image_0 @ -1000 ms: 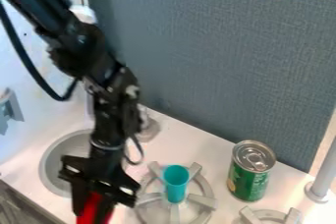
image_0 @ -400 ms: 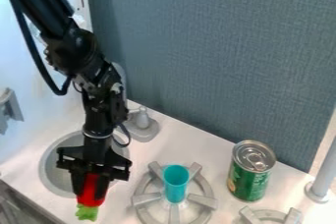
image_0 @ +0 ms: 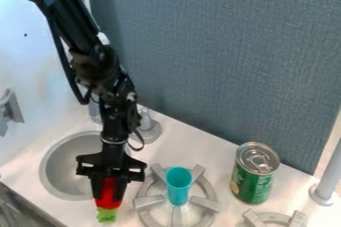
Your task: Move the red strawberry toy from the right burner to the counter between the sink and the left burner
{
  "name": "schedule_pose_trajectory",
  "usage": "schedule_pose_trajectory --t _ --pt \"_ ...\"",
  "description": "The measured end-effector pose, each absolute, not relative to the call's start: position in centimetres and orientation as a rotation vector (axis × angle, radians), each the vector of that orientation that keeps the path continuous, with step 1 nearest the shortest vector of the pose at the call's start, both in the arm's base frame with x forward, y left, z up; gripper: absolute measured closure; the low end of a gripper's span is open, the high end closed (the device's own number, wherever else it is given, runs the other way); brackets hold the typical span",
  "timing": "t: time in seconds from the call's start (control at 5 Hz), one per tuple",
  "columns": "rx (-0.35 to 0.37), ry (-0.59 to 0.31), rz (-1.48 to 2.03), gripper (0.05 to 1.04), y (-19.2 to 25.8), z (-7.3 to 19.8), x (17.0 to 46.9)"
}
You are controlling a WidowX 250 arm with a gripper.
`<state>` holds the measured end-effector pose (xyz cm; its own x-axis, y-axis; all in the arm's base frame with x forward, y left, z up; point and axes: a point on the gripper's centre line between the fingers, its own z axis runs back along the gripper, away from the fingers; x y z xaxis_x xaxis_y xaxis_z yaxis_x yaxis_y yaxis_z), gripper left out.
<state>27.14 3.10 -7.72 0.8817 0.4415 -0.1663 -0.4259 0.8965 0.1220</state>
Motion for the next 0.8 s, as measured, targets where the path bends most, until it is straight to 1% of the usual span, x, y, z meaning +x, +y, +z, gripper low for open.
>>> schedule_pose_trajectory --t 0.2,0.4,0.6,0.8 --pt "0.091 0.244 0.476 0.642 2.9 -9.2 27.9" --pt "0.056 0.275 0.467 0.595 2.1 -10.0 28.7" --pt "0.045 0.3 0.457 0.306 1.2 -9.6 28.3" --pt "0.089 0.236 0.428 0.096 -1.5 -5.7 28.3"
